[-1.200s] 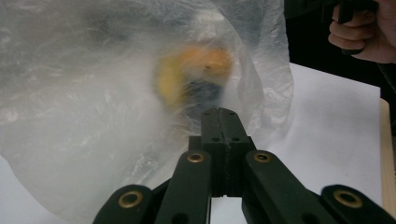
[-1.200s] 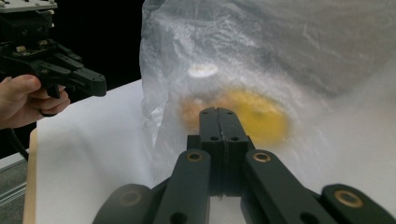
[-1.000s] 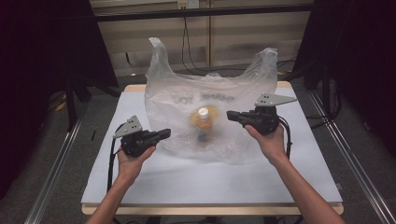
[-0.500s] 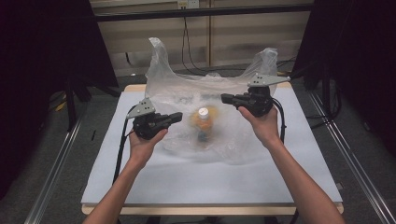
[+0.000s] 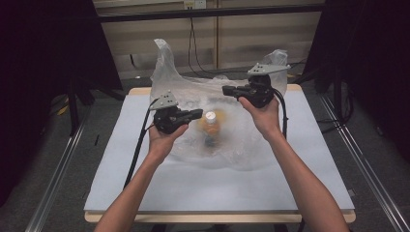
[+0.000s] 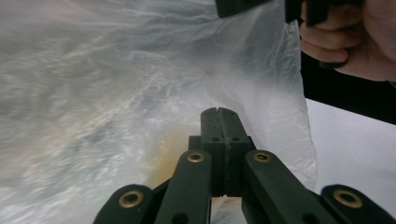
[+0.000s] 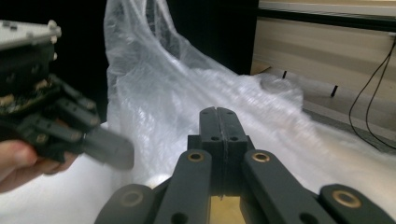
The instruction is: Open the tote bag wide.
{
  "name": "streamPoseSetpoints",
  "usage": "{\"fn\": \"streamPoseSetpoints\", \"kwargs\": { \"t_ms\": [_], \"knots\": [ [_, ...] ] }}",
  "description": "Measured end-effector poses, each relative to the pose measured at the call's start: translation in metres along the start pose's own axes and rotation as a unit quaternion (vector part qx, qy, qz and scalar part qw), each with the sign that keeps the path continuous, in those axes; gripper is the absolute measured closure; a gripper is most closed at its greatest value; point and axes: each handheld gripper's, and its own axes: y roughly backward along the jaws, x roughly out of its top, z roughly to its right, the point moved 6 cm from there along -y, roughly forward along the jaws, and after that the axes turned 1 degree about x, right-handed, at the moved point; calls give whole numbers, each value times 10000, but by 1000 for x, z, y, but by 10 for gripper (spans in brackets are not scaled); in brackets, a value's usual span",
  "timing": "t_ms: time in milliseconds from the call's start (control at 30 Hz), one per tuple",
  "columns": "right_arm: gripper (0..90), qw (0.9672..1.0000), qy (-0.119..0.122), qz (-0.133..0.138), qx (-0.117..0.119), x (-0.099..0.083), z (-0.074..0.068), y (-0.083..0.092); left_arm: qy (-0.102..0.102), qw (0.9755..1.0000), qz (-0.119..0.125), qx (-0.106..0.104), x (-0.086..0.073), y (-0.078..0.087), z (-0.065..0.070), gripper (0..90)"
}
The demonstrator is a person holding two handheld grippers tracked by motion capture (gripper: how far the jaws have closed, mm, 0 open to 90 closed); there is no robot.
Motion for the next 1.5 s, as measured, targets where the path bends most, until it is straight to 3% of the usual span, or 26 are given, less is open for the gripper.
{"fn": "streamPoseSetpoints", "kwargs": {
  "t_ms": [67,133,200,267,433,633,667,767,867,933,1033,1200,1300,1333,1433,1500],
  "knots": [
    [900,10000,-52,60,-18,7,3,1,-47,9999,-104,-53,-3,-3,3,900],
    [900,9999,53,-88,-51,10,3,1,-156,9996,-225,-67,-9,-5,7,900],
    [900,9997,85,-168,-151,12,6,0,-117,9994,-272,-160,-16,-9,11,900],
    [900,9999,-34,-80,-138,13,9,0,-112,9993,-283,-237,-21,-12,15,900],
    [900,9993,-87,-158,-323,13,18,-1,-183,9986,-422,-254,-27,-16,18,900],
    [900,9986,-160,-112,-490,19,26,-4,-88,9982,-536,-262,-38,-19,18,900],
    [900,9976,-225,-121,-645,20,30,-7,-51,9983,-513,-281,-40,-20,19,900],
    [900,9963,-394,-251,-724,13,34,-13,-78,9978,-582,-295,-45,-19,18,900],
    [900,9966,-394,-383,-617,4,32,-19,-121,9972,-674,-286,-50,-19,19,900],
    [900,9978,-353,-454,-326,-9,20,-24,-86,9974,-671,-250,-53,-18,18,900],
    [900,9978,-307,-582,-109,-19,8,-26,16,9978,-625,-206,-57,-15,14,900],
    [900,9961,-179,-864,3,-41,-1,-30,6,9974,-709,-132,-66,-13,11,900],
    [900,9948,-240,-987,25,-54,0,-31,17,9968,-784,-123,-71,-15,10,900],
    [900,9944,-247,-1025,52,-58,0,-31,109,9970,-757,-103,-75,-18,9,900],
    [900,9933,-237,-1117,174,-67,-4,-30,61,9961,-874,-113,-79,-19,8,900],
    [900,9929,-212,-1152,223,-71,-6,-28,123,9967,-780,-194,-76,-18,11,900]
  ]
}}
